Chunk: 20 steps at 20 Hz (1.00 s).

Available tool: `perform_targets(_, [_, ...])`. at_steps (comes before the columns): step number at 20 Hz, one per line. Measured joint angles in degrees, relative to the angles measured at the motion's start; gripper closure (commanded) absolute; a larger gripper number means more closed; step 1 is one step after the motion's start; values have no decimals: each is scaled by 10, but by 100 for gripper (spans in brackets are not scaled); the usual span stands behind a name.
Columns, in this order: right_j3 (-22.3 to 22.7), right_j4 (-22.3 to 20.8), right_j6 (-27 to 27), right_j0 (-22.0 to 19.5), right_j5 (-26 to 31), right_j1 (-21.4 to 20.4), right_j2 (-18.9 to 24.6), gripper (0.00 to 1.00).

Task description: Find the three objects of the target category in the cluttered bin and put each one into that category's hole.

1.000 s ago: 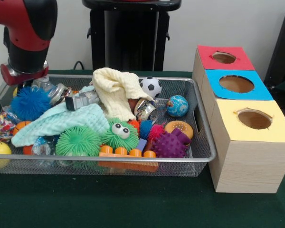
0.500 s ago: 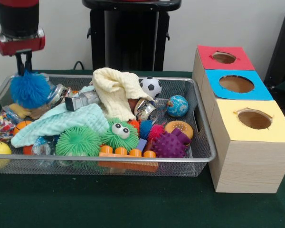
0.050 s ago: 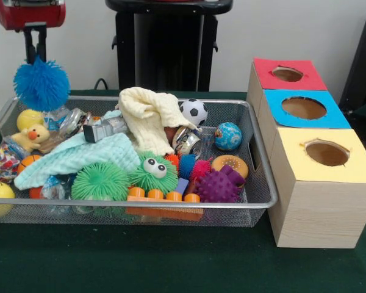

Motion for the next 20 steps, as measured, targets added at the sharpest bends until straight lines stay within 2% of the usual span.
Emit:
perform_targets(6, [13, 13, 0, 22, -26, -10, 12, 100])
perform_targets(13, [31, 46, 0, 37, -98, -10, 26, 100])
perform_targets(20, [43, 74, 0, 51, -120, -9, 29, 100])
